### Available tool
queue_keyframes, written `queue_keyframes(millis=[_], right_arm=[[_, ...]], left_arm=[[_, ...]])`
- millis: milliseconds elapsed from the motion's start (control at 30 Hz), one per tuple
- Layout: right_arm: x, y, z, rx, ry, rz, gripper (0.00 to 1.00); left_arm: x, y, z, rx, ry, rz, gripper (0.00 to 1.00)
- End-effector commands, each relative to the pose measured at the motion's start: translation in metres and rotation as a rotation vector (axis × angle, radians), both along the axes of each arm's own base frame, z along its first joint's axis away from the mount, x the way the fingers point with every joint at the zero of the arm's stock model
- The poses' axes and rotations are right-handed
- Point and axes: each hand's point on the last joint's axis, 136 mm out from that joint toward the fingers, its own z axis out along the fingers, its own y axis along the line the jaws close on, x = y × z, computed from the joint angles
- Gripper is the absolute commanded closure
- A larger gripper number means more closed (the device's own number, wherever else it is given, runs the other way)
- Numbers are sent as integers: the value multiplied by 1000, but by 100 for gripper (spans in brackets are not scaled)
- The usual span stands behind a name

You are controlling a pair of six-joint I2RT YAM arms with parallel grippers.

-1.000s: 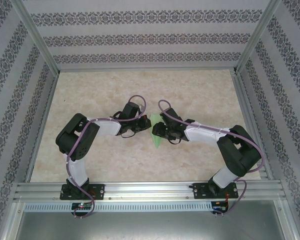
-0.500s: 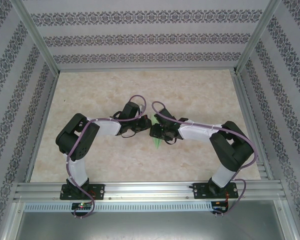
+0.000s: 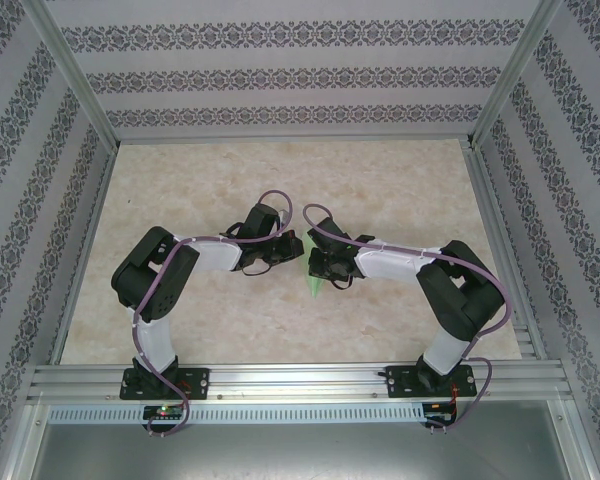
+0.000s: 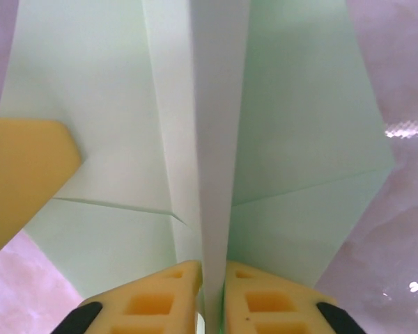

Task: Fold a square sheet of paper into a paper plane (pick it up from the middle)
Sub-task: Turn over a paper plane at the center of the table.

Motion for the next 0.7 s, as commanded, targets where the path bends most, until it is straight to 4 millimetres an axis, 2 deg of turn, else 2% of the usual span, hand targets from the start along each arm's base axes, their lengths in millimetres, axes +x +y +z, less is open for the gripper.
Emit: queue_keyframes(millis=[0,100,267,367,500,667], right_arm=[[5,3,8,-21,-26,9,90],[4,-3,14,-47,-33,14,94],[-2,-22,31,-139,-59,57,94],[-5,-32,31,-192,-52,90,93],[-6,-34,23,-228,-28,125,93],[-3,-30,16,-243,-16,154,91]], left_arm=[[4,8,-2,8,0,17,88],[6,16,6,21,-13,26,70],[12,44,20,55,-29,87,47],[15,63,22,100,-33,130,38],[18,86,23,190,-51,180,32],[17,97,27,255,-92,184,21]])
